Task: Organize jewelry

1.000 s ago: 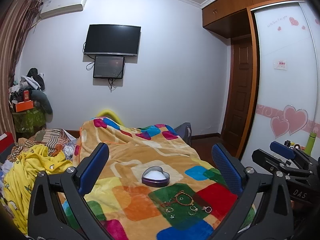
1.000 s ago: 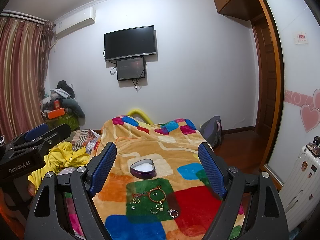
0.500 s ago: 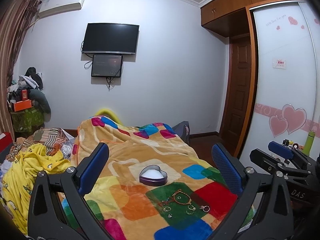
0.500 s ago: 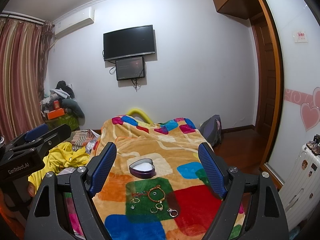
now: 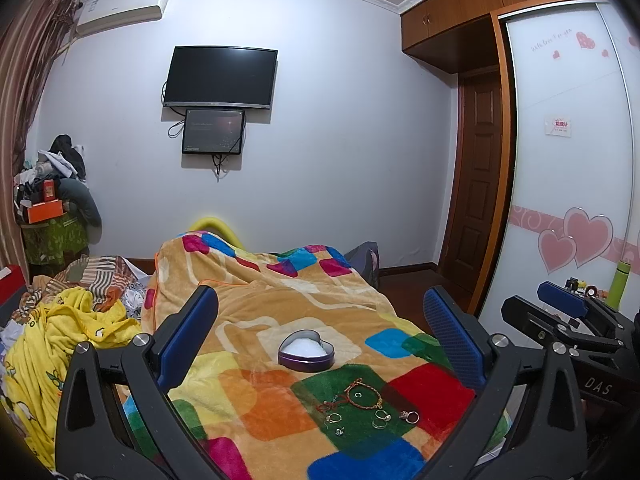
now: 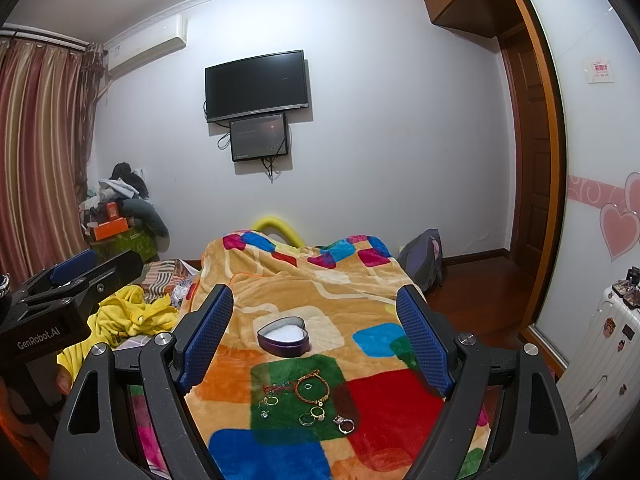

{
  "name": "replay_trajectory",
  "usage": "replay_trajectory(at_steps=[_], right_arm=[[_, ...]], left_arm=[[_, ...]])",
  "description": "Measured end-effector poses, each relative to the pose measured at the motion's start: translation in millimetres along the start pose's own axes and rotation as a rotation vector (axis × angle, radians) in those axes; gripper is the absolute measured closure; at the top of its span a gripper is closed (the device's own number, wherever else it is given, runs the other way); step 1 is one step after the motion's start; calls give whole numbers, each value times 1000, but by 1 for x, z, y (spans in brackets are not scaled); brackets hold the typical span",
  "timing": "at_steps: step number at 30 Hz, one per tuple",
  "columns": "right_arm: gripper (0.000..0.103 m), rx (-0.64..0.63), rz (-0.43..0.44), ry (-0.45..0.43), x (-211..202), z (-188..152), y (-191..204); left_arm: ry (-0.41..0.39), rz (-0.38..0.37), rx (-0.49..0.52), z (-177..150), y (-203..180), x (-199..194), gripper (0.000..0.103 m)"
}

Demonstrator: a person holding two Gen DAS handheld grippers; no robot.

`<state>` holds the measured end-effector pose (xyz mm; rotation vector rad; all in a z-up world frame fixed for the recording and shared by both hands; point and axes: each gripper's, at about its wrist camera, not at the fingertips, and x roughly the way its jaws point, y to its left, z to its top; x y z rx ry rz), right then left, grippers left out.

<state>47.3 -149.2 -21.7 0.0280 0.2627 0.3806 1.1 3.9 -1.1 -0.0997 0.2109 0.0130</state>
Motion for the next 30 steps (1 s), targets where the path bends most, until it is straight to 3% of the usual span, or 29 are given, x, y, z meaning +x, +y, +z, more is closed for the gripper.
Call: replay_trajectory(at_steps=[30], right_arm=[[22,9,-3,4,-2,4,-5]], left_arm=[[26,-12,9,-8,-6,10,0]])
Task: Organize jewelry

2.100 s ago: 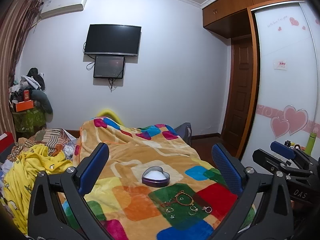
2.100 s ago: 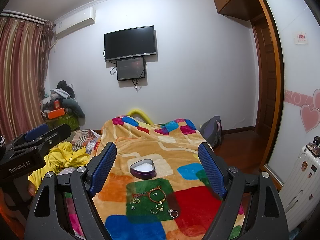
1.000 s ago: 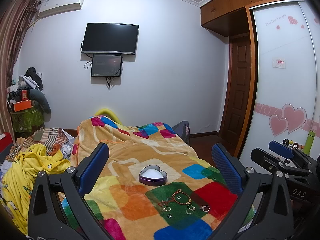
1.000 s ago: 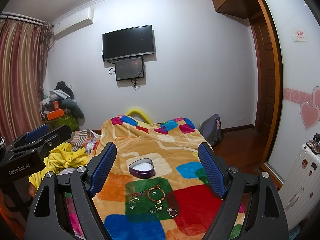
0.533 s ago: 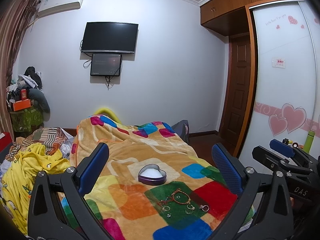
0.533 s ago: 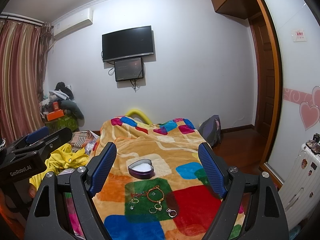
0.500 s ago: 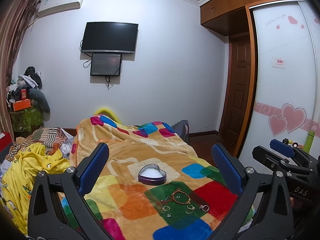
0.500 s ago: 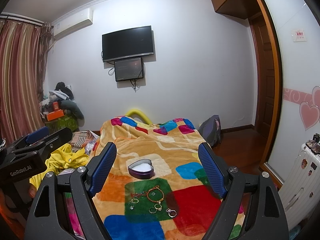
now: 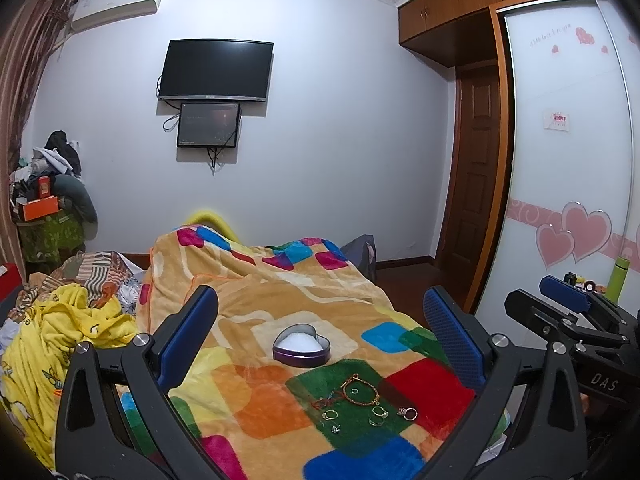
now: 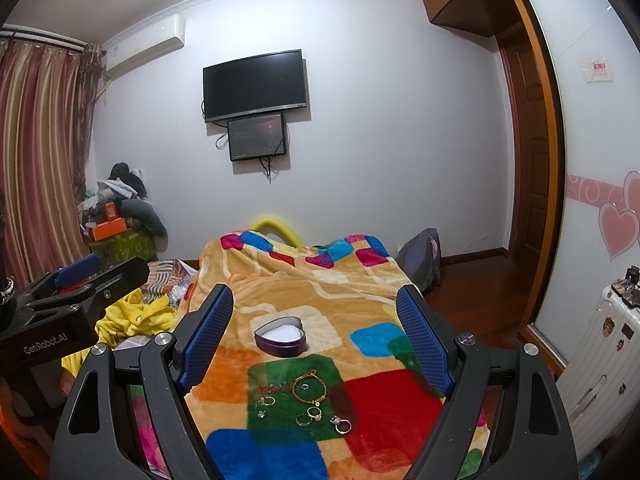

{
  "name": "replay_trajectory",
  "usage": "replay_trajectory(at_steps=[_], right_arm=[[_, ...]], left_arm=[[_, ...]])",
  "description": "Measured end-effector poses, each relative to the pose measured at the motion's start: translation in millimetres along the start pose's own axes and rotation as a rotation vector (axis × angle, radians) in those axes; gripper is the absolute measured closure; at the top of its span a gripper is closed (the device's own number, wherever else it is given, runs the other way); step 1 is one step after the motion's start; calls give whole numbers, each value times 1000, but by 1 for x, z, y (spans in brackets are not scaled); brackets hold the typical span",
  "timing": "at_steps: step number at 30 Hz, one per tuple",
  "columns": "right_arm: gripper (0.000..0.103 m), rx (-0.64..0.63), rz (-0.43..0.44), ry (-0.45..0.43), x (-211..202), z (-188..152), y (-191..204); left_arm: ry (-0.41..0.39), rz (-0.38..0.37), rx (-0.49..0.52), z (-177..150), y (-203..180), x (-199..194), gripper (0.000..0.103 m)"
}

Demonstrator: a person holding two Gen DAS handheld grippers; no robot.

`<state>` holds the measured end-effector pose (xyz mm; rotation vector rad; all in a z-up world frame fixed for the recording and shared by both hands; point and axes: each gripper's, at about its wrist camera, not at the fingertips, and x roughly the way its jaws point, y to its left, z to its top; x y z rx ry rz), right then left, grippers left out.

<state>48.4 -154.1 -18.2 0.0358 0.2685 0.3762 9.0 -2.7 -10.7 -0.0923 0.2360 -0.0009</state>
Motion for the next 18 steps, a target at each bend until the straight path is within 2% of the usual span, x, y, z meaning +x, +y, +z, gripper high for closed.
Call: replay_trajectory(at_steps=[6,13,16,18], right_arm=[[22,-4,-21,13,3,0,-4],[22,17,-59,72,14,-9,-18],[22,30,-74,112,21,-17,-26],[22,34,-86,137,26,-23,-32]], left_arm=[[39,-3,-11,-4,1,16,0],[135,24,-41,-23,6,48,0],[198,34,-34,-34,6,65,6],[251,33,-24,-44,6,80,14]])
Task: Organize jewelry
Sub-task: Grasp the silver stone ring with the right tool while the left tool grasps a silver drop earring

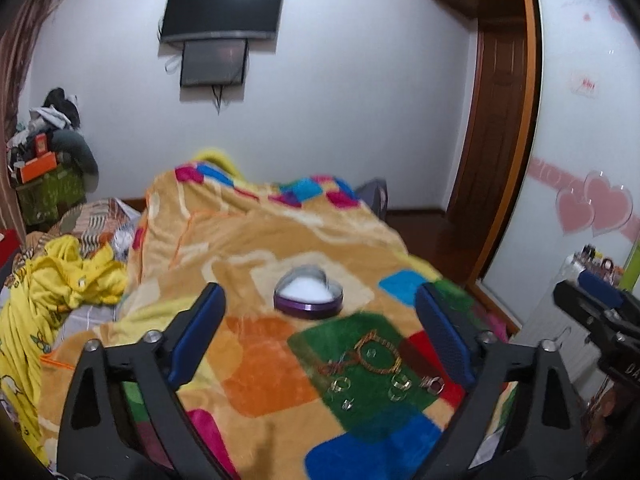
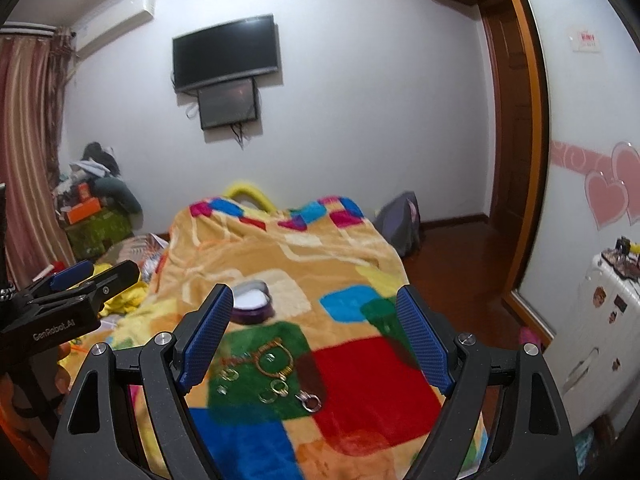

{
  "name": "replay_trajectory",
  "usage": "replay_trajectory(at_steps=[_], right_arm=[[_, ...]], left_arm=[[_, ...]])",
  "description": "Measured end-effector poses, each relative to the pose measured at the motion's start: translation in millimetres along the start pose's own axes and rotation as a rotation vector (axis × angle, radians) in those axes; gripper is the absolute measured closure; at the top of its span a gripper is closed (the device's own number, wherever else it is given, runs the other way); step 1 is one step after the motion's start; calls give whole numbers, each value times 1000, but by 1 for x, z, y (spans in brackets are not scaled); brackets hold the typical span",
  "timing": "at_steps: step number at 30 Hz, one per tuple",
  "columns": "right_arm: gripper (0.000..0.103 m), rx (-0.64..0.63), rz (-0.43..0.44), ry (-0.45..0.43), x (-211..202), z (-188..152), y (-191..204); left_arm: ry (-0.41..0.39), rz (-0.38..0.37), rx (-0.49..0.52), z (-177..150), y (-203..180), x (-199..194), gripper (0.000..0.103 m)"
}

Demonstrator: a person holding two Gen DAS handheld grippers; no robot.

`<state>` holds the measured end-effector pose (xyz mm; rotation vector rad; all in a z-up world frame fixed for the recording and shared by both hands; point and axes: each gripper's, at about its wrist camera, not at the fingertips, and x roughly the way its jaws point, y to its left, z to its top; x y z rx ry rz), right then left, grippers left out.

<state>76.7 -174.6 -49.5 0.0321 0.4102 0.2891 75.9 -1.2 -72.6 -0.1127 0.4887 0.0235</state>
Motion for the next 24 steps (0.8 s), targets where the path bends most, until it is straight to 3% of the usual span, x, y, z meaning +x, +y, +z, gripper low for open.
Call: replay_trajectory(at_steps=[2,10,17,22,24], right_arm=[[23,1,-6,22,4,-4,-5],[48,13,14,184,36,-28,-26],[55,-21,76,313,59,-52,-28],[57,-14,142,393,78,-67,-30],[58,-7,162,419,84,-72,-29]], left_arm=[[47,-5,11,-5,-1,14,16],[215,-98,33,-29,-7,61,28],[384,-156,61,-56,-9,93,49],[434,-172,85,-69,-11,97,51],[454,-187,87,-73,-11,99,59]])
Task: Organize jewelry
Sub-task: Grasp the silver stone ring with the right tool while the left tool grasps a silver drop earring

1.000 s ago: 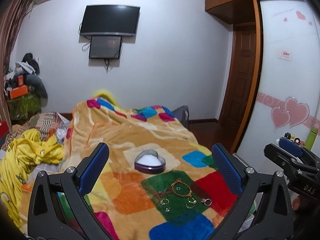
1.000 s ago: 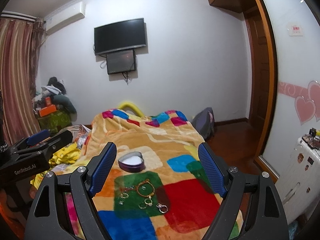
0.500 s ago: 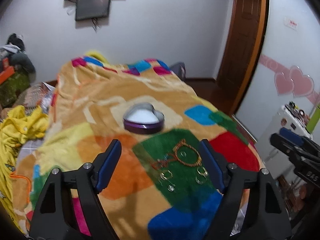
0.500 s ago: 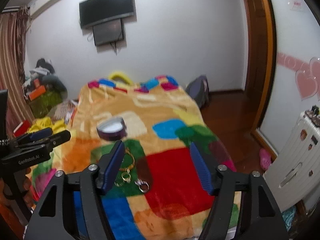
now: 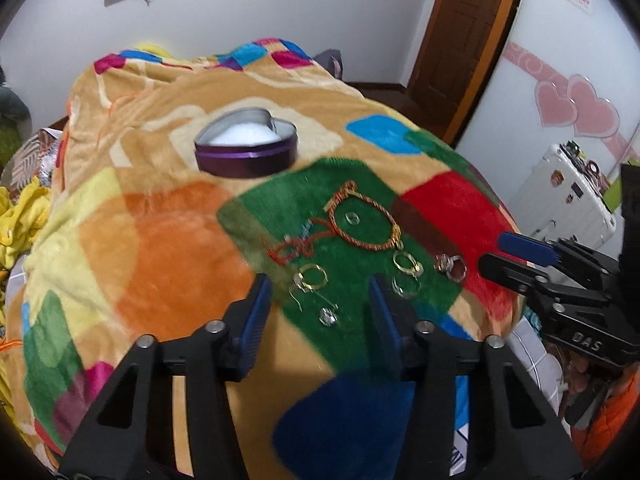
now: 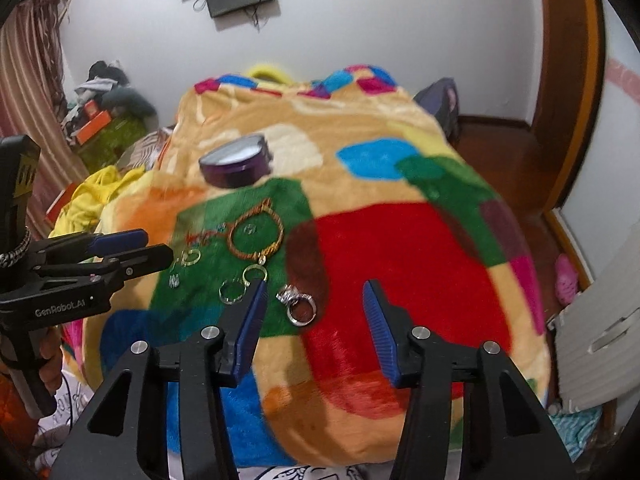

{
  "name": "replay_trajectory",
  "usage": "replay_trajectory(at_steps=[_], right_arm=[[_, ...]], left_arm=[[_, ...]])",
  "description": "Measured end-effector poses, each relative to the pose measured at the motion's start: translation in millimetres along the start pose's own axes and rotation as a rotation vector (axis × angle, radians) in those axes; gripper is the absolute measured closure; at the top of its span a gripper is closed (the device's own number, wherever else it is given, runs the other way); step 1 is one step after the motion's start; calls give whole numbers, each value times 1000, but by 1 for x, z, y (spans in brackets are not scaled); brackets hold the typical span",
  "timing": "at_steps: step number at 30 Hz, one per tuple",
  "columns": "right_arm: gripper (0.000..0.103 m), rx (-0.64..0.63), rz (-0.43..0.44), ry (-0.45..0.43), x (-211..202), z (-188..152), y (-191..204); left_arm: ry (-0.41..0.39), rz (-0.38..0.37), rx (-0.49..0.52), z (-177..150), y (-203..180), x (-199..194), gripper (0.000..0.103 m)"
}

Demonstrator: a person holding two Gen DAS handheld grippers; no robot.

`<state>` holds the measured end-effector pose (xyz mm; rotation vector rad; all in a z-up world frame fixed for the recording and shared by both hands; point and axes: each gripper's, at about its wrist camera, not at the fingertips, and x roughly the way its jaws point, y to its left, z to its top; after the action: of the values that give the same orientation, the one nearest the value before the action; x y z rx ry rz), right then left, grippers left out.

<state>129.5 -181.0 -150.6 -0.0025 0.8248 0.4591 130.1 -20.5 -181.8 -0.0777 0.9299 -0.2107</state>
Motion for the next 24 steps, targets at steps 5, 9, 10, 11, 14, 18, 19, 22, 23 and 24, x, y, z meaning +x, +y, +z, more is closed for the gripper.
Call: replay_trajectory(at_steps=[5,9,10,11,14,18,19,22,23,24], right_arm=[[64,1,28,55,16,-4,1],[65,0,37,84,25,-7,-2],[65,-3,36,88,27,-8,-2],[65,-8,34,90,28,-7,-2],[65,-18,31,89,31,-7,1],[76,-37,18,93,33,-8,3],[81,-38,18,92,34,-7,3],[83,-26,27,91,33,-6,0],[83,-21,29,90,32,-5,0],[83,-19,29,88,32,-5,0]], left_arm=[[48,-19,1,-7,0,13,67],[65,-26,-9,-10,2,19,72],[64,-27,-10,-10,2,19,73],[64,-26,-8,-11,2,19,73],[64,-21,-7,-11,3,20,84],[64,-19,-9,-12,3,21,94],[61,-18,-8,-12,3,20,94],[52,-11,-6,-12,2,17,94],[48,-10,-5,-12,2,16,94],[43,-10,-7,-12,2,14,94]])
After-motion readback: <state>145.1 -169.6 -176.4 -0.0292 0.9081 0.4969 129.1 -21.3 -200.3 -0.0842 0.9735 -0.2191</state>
